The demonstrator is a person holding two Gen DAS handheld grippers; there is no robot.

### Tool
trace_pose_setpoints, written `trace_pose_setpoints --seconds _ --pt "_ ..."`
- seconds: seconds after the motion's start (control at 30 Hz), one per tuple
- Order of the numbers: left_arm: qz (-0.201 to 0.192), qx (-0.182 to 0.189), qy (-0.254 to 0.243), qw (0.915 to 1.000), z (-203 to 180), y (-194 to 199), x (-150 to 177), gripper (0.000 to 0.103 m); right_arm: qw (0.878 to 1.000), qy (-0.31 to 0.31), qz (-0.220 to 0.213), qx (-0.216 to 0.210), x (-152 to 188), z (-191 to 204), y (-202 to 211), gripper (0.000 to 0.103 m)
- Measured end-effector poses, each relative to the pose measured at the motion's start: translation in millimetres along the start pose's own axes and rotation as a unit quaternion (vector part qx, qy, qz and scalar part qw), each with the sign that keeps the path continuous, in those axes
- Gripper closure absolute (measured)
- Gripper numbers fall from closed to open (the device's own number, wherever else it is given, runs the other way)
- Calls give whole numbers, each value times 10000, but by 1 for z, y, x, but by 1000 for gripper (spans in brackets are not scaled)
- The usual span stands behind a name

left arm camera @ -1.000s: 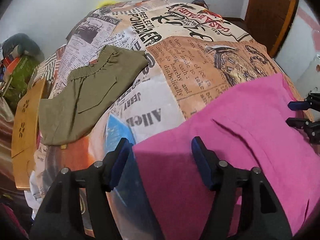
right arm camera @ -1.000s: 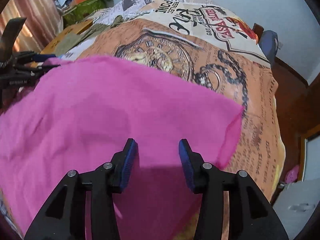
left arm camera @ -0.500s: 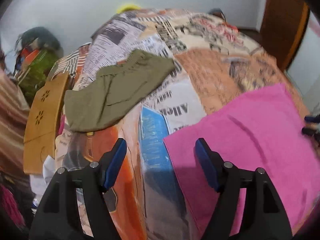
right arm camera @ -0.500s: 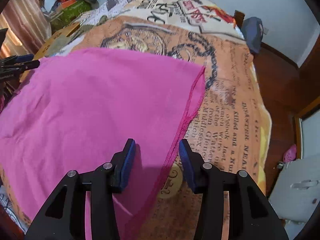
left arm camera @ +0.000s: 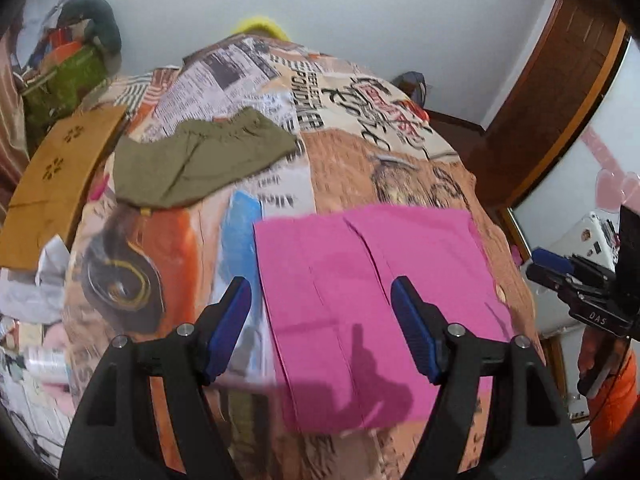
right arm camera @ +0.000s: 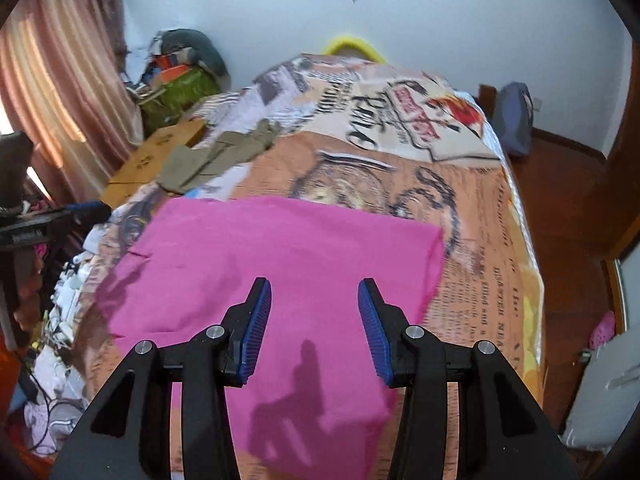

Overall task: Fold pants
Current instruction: 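Reposition both grippers above the folded pink pants, then grasp the pants corner with the left gripper and lift it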

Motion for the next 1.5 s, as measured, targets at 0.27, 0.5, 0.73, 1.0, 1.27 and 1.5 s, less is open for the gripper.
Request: trace_pose_setpoints --seconds 0.27,0.5,0.73,1.0,1.27,1.5 --pt "529 217 257 9980 3 -7 47 31 9985 215 407 -309 29 33 -35 61" --pt "933 412 436 9938 7 -9 81 31 9958 561 714 -96 51 40 -53 59" --pt "1055 578 620 9908 1 -9 94 29 9970 344 664 -221 53 35 -53 57" --pt "1117 901 968 9849 -9 -17 90 15 9971 318 626 -285 55 36 -52 57" --pt "887 748 1220 9857 -16 -37 70 15 9972 278 598 -366 57 34 -52 57" --pt "726 376 1147 9900 -16 -47 55 66 9971 228 594 -415 55 33 -53 56"
Point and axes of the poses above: each gripper's, at about its wrist camera, not at the fingertips, and y roughly against the way its jaws point, z to its left, x to its underside, the point moved 2 cm from there along -y, roughly the way its jaws point, and after that the axes turned 9 degrees about -x, right-handed, at the moved point
